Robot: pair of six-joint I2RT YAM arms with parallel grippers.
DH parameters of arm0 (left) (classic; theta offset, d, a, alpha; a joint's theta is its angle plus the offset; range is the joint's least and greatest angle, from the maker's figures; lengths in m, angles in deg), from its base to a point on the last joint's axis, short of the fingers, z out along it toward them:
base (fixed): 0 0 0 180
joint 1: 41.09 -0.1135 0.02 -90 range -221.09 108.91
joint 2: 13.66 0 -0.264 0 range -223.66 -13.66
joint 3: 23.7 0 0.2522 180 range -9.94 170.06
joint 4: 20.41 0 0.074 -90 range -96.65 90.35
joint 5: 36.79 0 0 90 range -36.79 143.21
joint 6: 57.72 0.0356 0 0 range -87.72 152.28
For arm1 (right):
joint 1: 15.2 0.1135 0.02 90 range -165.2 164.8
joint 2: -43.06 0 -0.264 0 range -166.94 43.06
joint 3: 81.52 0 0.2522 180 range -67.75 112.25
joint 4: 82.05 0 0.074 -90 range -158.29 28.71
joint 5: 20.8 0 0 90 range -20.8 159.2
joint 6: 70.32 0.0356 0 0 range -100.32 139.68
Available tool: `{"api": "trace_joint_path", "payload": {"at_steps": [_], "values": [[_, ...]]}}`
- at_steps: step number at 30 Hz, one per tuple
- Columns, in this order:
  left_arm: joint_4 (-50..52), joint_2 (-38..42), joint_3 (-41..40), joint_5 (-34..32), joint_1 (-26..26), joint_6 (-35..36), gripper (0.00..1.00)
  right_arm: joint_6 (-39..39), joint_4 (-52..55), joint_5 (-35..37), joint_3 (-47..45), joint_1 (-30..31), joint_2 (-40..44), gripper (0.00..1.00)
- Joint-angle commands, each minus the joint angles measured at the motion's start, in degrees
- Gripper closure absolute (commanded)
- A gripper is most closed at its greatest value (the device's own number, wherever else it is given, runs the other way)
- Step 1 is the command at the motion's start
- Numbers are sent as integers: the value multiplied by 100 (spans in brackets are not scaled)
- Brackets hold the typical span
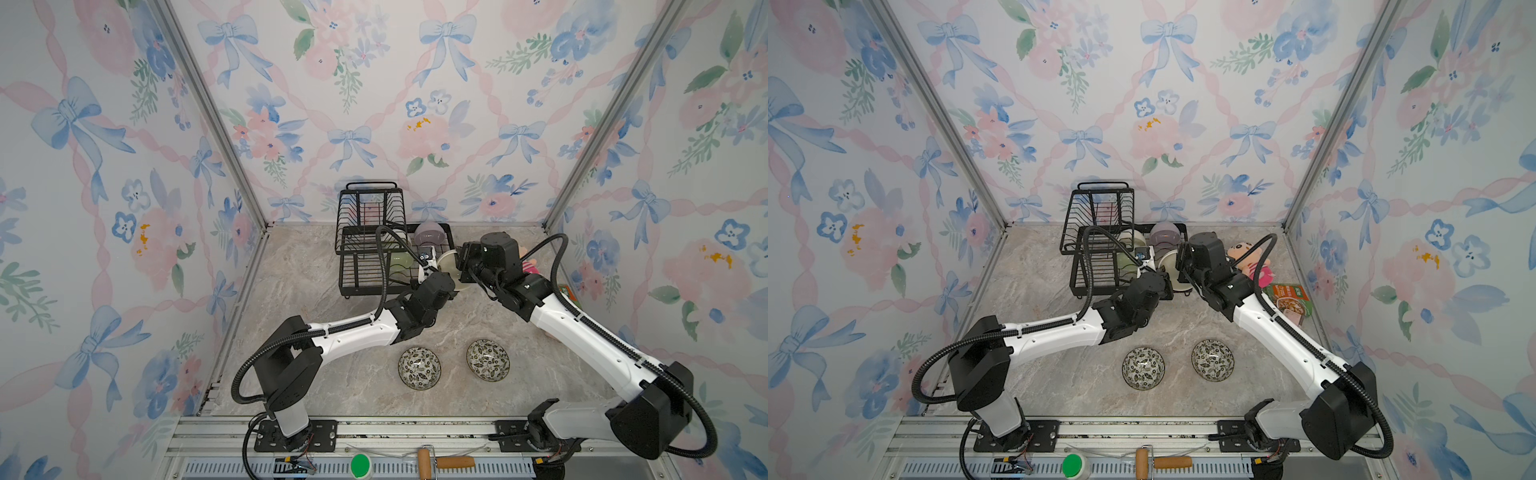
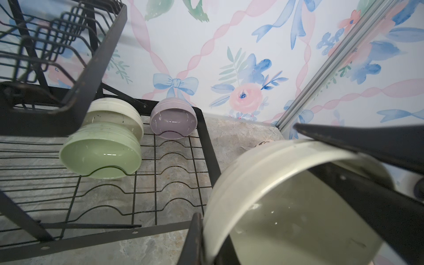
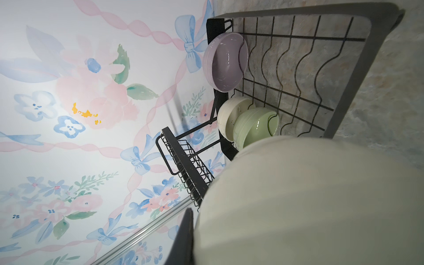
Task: Load bowls into a dish rack
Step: Place the bowl in the dish rack.
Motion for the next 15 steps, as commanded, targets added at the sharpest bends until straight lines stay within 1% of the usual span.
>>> {"api": "trace_joint_path", "payload": {"at_steps": [1,3,6,10,12,15], "values": [[35,437,64,-149,34,106,100,-241,-375,481,91,-151,-48,96],[78,476,58,-192,32,107,97,-223,-475,456,45,-151,-51,100],[152,542,0,-259,32,27,93,-221,-717,335,21,-151,-99,100],[224,645,-123,-333,28,-78,79,-409,-976,304,96,-159,-147,100],[301,690,-171,-389,29,-160,69,-491,-1199,287,91,-185,-165,100],[523,775,-240,-430,-3,-283,60,-534,-1571,256,-9,-226,-165,100]]}}
